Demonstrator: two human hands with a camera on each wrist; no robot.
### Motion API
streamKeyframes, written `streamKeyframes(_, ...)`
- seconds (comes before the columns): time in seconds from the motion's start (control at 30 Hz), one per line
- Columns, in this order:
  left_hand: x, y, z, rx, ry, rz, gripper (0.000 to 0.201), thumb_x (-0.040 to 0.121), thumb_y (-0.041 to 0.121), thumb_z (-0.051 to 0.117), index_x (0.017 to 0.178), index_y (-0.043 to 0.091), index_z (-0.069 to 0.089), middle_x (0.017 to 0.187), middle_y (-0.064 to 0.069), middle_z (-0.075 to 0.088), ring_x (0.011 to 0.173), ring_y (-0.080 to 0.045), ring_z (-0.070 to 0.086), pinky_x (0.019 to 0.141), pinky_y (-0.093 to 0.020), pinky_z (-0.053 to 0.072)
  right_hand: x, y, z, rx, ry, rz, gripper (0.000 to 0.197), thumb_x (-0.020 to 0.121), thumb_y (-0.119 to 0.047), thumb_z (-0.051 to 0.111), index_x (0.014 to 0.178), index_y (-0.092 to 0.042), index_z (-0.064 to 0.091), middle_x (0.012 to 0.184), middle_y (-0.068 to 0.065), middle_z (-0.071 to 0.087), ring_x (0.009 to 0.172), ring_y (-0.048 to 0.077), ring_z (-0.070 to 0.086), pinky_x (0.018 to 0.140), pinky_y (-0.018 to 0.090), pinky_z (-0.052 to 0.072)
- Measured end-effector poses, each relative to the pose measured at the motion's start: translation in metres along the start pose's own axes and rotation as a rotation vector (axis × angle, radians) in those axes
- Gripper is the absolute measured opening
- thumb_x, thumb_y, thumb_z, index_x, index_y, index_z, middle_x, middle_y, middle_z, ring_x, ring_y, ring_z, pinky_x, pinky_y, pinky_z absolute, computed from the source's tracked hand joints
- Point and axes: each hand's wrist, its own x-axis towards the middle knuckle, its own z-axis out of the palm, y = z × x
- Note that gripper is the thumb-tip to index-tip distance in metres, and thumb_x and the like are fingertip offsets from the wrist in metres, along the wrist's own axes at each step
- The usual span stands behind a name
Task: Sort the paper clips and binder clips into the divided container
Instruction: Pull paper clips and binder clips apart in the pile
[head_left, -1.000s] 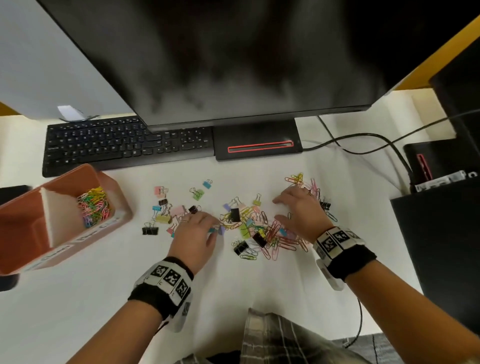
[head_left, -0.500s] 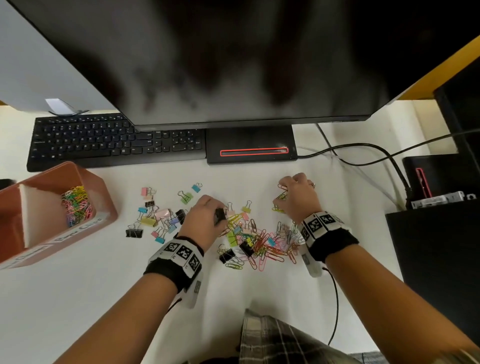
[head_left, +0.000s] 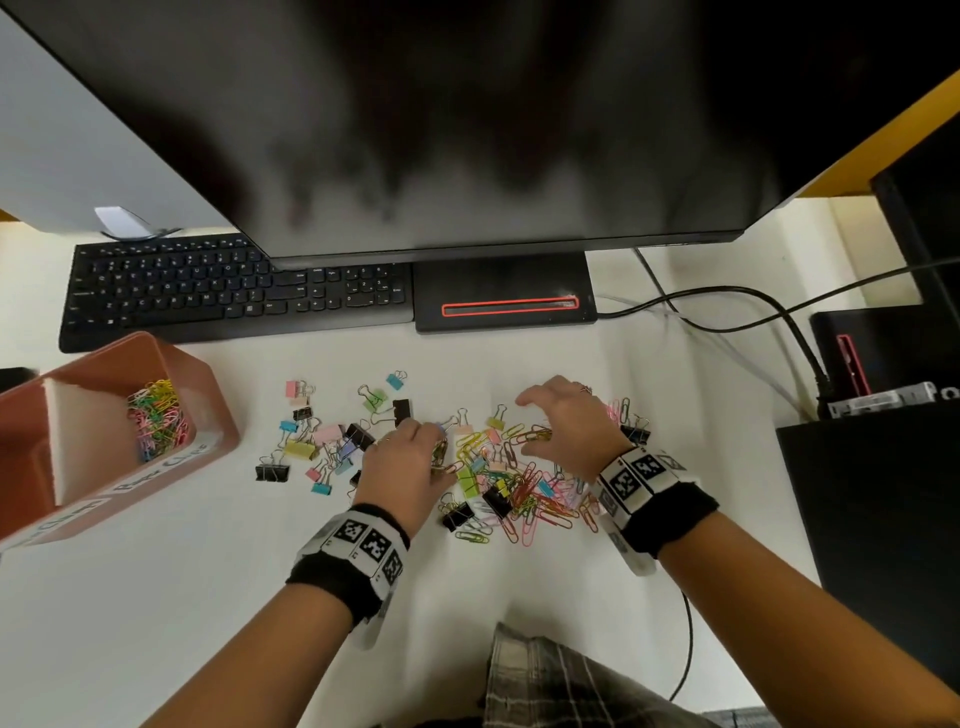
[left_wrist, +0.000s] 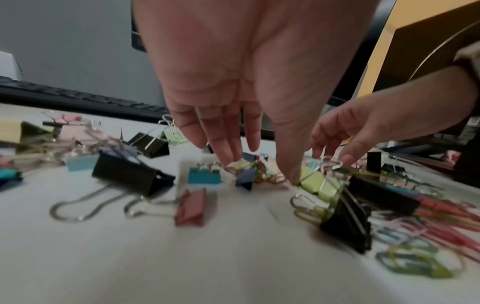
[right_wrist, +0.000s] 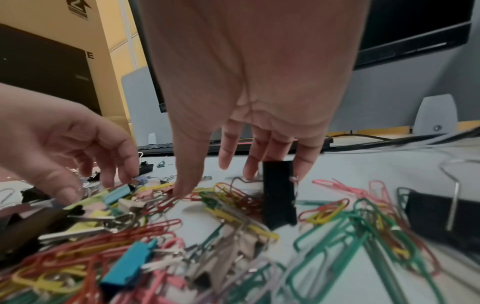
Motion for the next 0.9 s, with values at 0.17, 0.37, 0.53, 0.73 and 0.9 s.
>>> streamKeyframes(0.17, 0.010, 0.002, 0.005, -0.032, 0.003, 0.001, 0.017, 0.082, 0.020, 0.063, 0.097, 0.015, 0.055, 0.092, -0.004, 0.060, 0.084, -0.026, 0.059, 0.076, -0.040, 0.049, 0.008, -0.007, 0.004, -0.037, -0.082, -0.015, 0.046, 0.077, -0.008, 0.069, 0.118, -0.018, 0.053, 0.117, 0.003, 0.053, 0.099, 0.023, 0.056, 0.086, 0.034, 0.049)
streamKeyframes(0.37, 0.016, 0.003, 0.004, -0.115, -0.042, -0.031, 0.011, 0.088, 0.014, 0.055, 0.098, 0.012, 0.054, 0.092, -0.007, 0.065, 0.082, -0.025, 0.060, 0.076, -0.039, 0.051, 0.018, -0.010, 0.001, -0.075, -0.200, 0.011, 0.017, 0.085, -0.005, 0.057, 0.098, -0.012, 0.066, 0.102, 0.006, 0.068, 0.095, 0.023, 0.062, 0.089, 0.036, 0.051)
streamKeyframes(0.53, 0.019, -0.001, 0.006, -0.113, -0.084, 0.010, 0.016, 0.092, 0.009, 0.049, 0.103, 0.007, 0.059, 0.097, -0.013, 0.062, 0.091, -0.027, 0.057, 0.078, -0.037, 0.049, 0.016, -0.016, 0.002, -0.109, -0.217, -0.038, 0.019, 0.087, -0.003, 0.049, 0.095, -0.008, 0.066, 0.106, 0.009, 0.059, 0.095, 0.026, 0.058, 0.086, 0.029, 0.045)
streamKeyframes(0.73, 0.016, -0.001, -0.001, -0.204, -0.081, -0.004, 0.021, 0.091, 0.004, 0.048, 0.104, 0.008, 0.063, 0.103, -0.010, 0.062, 0.091, -0.024, 0.059, 0.079, -0.037, 0.052, 0.009, -0.019, -0.010, 0.021, -0.195, -0.068, 0.012, 0.088, -0.010, 0.056, 0.096, -0.009, 0.065, 0.100, 0.007, 0.068, 0.093, 0.021, 0.062, 0.083, 0.029, 0.047)
streamKeyframes(0.9, 0.007, -0.006, -0.045, -0.454, 0.113, -0.096, 0.014, 0.087, 0.011, 0.058, 0.097, 0.018, 0.065, 0.091, 0.006, 0.064, 0.068, 0.001, 0.055, 0.059, -0.006, 0.041, -0.003, -0.043, -0.033, 0.187, 0.046, -0.087, 0.010, 0.083, -0.015, 0.066, 0.091, -0.010, 0.068, 0.084, 0.000, 0.067, 0.076, 0.012, 0.060, 0.075, 0.024, 0.050)
